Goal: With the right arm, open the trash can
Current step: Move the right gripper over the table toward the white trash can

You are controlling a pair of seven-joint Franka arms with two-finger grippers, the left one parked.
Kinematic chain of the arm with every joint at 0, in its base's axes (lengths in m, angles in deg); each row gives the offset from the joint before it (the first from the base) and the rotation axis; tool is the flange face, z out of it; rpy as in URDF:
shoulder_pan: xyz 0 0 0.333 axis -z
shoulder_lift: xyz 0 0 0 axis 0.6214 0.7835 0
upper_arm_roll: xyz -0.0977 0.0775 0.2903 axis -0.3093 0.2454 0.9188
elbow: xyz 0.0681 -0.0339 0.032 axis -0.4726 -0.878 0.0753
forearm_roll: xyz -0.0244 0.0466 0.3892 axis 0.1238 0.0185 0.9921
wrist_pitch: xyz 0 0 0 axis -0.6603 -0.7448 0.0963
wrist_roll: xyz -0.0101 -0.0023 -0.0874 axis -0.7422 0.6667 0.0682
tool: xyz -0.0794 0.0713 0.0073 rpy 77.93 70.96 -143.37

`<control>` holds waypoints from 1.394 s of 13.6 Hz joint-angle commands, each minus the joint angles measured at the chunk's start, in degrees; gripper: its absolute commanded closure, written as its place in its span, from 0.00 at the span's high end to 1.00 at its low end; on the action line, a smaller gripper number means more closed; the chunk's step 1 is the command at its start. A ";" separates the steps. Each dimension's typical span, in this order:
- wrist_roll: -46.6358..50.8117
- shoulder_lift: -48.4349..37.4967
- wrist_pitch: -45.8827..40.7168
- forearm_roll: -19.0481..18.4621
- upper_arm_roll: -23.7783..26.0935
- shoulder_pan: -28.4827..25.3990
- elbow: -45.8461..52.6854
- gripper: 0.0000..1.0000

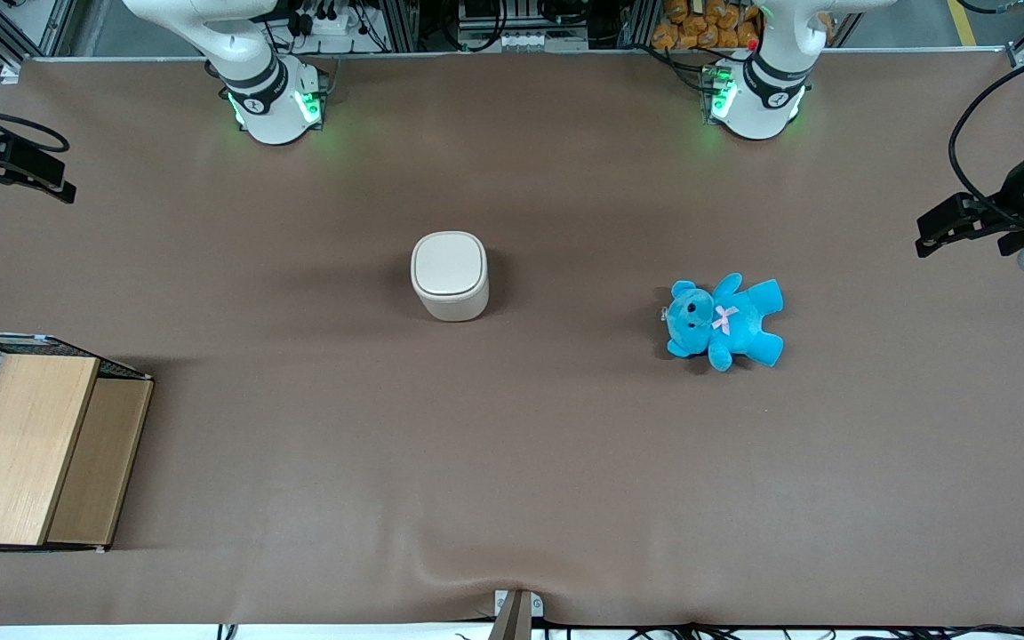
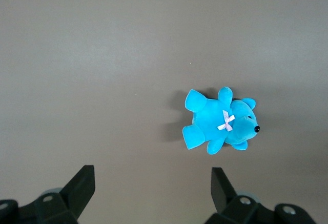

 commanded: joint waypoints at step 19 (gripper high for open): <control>7.89 6.10 -2.11 4.72 0.17 -18.43 0.77 0.08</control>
